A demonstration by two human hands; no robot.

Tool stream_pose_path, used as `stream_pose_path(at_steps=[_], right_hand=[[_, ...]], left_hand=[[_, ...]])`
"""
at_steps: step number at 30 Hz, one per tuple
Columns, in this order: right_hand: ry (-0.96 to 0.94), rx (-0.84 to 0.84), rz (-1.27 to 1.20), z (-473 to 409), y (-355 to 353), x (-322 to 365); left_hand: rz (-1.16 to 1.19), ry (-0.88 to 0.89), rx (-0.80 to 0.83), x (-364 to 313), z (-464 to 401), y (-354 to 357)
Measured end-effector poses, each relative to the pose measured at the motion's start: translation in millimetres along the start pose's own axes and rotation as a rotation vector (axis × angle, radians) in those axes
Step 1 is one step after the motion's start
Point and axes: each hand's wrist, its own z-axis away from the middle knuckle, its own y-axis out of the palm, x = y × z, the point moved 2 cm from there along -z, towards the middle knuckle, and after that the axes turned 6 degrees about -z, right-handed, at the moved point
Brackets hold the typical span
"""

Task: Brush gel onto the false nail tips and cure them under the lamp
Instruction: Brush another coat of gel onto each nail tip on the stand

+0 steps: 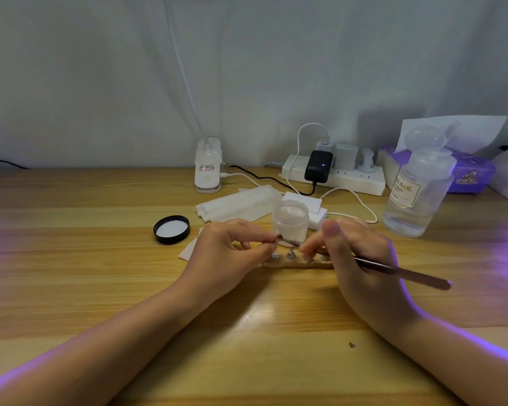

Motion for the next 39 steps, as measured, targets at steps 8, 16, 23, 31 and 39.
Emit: stream_pose_path(at_steps=[8,16,23,31,39], right_hand=[[0.024,0.002,0.010,-1.7,0.9,1.2],[0.084,-0.055,-0.097,-0.6,-3.8,2.4],[-0.041,-0.006,0.036,-2.1,-0.7,5.0],[-0.025,-0.011,0.016,-2.8,-1.3,1.1],[-0.137,0.017,0.073,-0.2,1.9,3.4]], left_hand=[[0.000,-0.018,0.006,-1.0,-0.6,0.1],[0.002,0.000,-0.032,-3.4,0.4,-2.6],[0.043,-0.006,-0.006,-5.7,1.5,-1.2],[0.042,-0.003,-0.027,-4.1,1.0,-1.5],[0.032,-0.008,-0.035,-4.1,0.0,-1.5]])
